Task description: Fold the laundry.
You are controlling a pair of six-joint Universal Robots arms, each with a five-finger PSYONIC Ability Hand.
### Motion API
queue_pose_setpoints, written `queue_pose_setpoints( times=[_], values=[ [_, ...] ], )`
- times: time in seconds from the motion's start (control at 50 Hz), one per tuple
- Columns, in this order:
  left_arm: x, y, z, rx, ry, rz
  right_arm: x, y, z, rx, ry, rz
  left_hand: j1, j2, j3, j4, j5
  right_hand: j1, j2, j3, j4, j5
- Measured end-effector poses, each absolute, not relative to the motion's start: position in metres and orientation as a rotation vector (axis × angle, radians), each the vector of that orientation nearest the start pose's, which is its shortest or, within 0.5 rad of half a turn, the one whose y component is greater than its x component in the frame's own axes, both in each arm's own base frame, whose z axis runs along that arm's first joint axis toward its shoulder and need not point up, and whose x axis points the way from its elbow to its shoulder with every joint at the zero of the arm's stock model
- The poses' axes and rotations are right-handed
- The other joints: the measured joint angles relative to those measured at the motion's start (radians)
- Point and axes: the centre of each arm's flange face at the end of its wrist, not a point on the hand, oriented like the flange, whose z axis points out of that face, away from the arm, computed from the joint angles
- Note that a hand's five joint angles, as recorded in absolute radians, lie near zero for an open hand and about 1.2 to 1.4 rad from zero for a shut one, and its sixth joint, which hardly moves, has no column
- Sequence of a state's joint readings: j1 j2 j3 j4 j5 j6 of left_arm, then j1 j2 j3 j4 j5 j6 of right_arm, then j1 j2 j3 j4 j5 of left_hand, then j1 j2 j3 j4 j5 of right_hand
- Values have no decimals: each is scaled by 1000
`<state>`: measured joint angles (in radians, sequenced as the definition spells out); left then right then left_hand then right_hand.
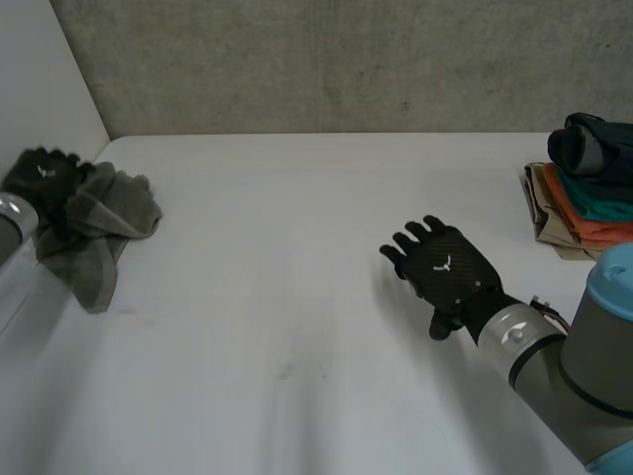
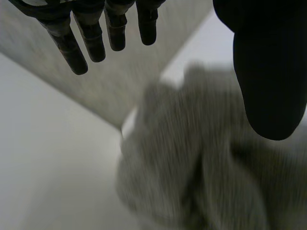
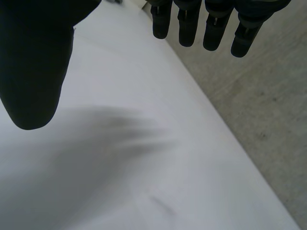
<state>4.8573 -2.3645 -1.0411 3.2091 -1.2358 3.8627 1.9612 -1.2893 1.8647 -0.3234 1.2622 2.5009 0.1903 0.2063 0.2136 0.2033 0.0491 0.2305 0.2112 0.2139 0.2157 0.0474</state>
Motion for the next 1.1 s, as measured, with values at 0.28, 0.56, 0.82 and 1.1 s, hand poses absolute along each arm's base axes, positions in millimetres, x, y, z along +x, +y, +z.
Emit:
queue_pose_setpoints(
  times=[0.28,0.56,0.82,1.1],
  values=[
    [-116,-477,147,974,1992,-1823,256,-227,157,-1389,1976,-1893,887,986,962,993,909,0,0,0,0,0],
    [-248,-340,307,969,1912,-2535,233,-254,175,-1170,2086,-2030,887,988,971,993,909,0,0,0,0,0],
    [-351,-266,230,1361,2261,-2470,204,-280,190,-747,2188,-2028,887,990,972,995,909,0,0,0,0,0],
    [-361,-253,178,1432,2410,-2161,197,-284,193,-707,2221,-2019,214,206,205,200,178,0,0,0,0,0]
  ],
)
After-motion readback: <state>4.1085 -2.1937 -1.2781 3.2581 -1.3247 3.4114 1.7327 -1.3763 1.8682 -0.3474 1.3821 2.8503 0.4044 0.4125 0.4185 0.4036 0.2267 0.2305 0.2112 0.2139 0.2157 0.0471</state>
